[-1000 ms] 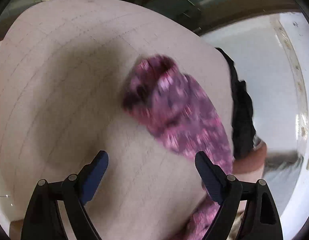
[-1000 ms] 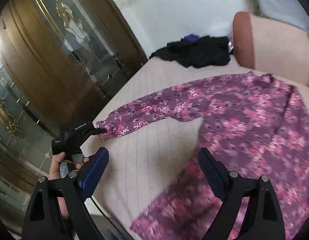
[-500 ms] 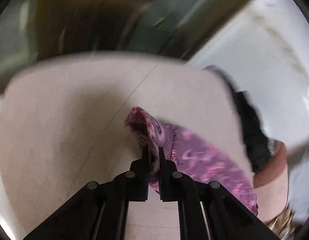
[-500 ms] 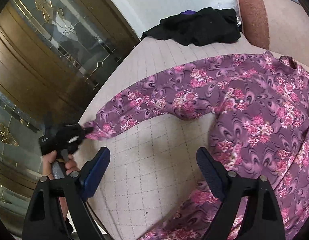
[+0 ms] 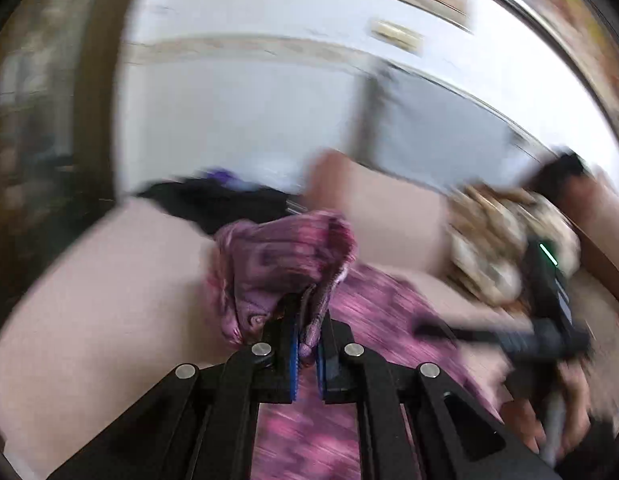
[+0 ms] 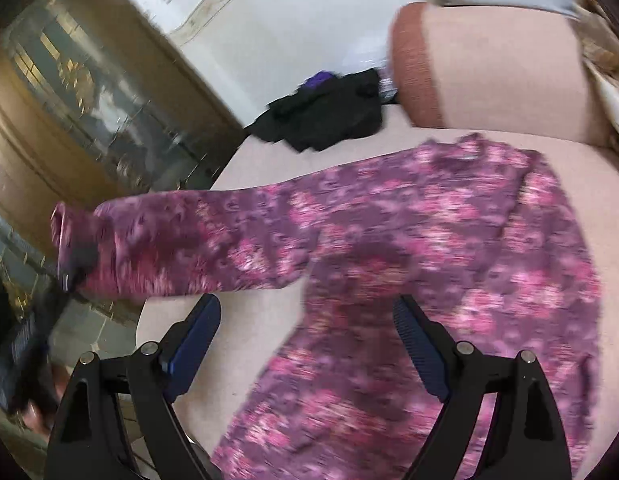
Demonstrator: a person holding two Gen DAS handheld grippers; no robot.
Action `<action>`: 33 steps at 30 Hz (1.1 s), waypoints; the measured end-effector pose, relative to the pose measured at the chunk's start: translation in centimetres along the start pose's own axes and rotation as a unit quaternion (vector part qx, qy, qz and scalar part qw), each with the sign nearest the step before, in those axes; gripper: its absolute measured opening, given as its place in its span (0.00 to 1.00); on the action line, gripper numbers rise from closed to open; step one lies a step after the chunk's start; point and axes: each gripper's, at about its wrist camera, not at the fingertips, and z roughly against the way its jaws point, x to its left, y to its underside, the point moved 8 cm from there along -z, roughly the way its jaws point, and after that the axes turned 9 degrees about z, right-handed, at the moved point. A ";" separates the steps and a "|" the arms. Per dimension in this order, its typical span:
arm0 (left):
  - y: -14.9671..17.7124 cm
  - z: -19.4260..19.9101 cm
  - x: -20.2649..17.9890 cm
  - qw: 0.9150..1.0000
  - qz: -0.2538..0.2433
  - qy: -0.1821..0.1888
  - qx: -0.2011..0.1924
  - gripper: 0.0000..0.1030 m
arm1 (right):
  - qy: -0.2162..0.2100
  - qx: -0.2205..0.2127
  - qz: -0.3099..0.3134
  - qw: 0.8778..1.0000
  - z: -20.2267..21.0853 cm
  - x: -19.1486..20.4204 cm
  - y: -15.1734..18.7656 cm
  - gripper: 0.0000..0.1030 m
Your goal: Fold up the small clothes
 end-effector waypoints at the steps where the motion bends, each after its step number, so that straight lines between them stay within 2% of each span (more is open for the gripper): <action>1: 1.8 -0.8 -2.4 0.999 -0.017 0.030 0.019 0.05 | -0.007 -0.002 -0.014 1.000 1.0 -1.7 0.2 0.85; 2: 3.2 -1.5 -4.4 0.998 -0.031 0.050 0.037 0.05 | -0.010 -0.004 -0.023 1.000 1.7 -3.1 0.6 0.85; 4: 8.0 -3.6 -9.2 0.988 -0.092 0.089 0.091 0.05 | -0.011 -0.008 -0.040 0.999 2.5 -5.2 1.5 0.85; 5: 10.6 -4.4 -11.2 0.981 -0.131 0.087 0.115 0.05 | -0.017 -0.005 -0.052 0.998 2.7 -6.6 2.6 0.85; 8: 16.2 -7.9 -13.0 0.962 -0.203 0.064 0.169 0.05 | -0.017 0.014 -0.080 0.997 2.2 -10.2 6.2 0.85; 10: 18.3 -9.3 -13.2 0.954 -0.214 0.064 0.200 0.05 | -0.029 0.026 -0.102 0.994 1.4 -12.5 8.7 0.85; 13: 19.8 -9.6 -13.8 0.944 -0.248 0.061 0.211 0.05 | -0.076 0.059 -0.150 0.984 -0.2 -14.1 10.4 0.85; 17: 20.7 -8.9 -13.3 0.943 -0.245 0.067 0.213 0.06 | -0.076 0.084 -0.142 0.983 -2.3 -15.1 10.6 0.84; 19: 20.7 -8.7 -13.2 0.945 -0.245 0.070 0.207 0.06 | -0.100 0.106 -0.168 0.975 -3.2 -15.0 11.6 0.69; 20: 20.7 -8.6 -13.4 0.944 -0.252 0.072 0.201 0.06 | -0.111 0.123 -0.169 0.972 -3.6 -14.3 12.2 0.66; 23: 21.1 -7.7 -14.1 0.941 -0.269 0.081 0.190 0.06 | -0.130 0.151 -0.138 0.970 -4.3 -11.8 12.9 0.40; 24: 20.9 -7.5 -14.3 0.940 -0.273 0.086 0.186 0.06 | -0.128 0.160 -0.128 0.970 -4.6 -10.9 13.1 0.15; 25: 20.6 -7.1 -14.6 0.941 -0.276 0.092 0.175 0.06 | -0.123 0.160 -0.124 0.971 -4.6 -10.5 12.9 0.08; 27: 19.2 -5.1 -15.6 0.945 -0.270 0.117 0.145 0.06 | -0.125 0.142 -0.109 0.976 -3.4 -9.4 11.7 0.08; 29: 17.7 -3.0 -16.7 0.949 -0.253 0.151 0.117 0.06 | -0.133 0.099 -0.084 0.983 0.0 -7.6 9.5 0.08; 31: 17.5 -2.2 -17.6 0.947 -0.234 0.181 0.124 0.16 | -0.121 0.064 -0.078 0.988 3.4 -7.3 8.7 0.08; 32: 18.2 -2.4 -17.9 0.944 -0.231 0.188 0.143 0.31 | -0.099 0.061 -0.080 0.990 4.3 -7.9 9.0 0.08; 33: 19.3 -2.7 -18.2 0.939 -0.235 0.190 0.167 0.40 | -0.062 0.066 -0.083 0.992 4.8 -9.1 9.8 0.08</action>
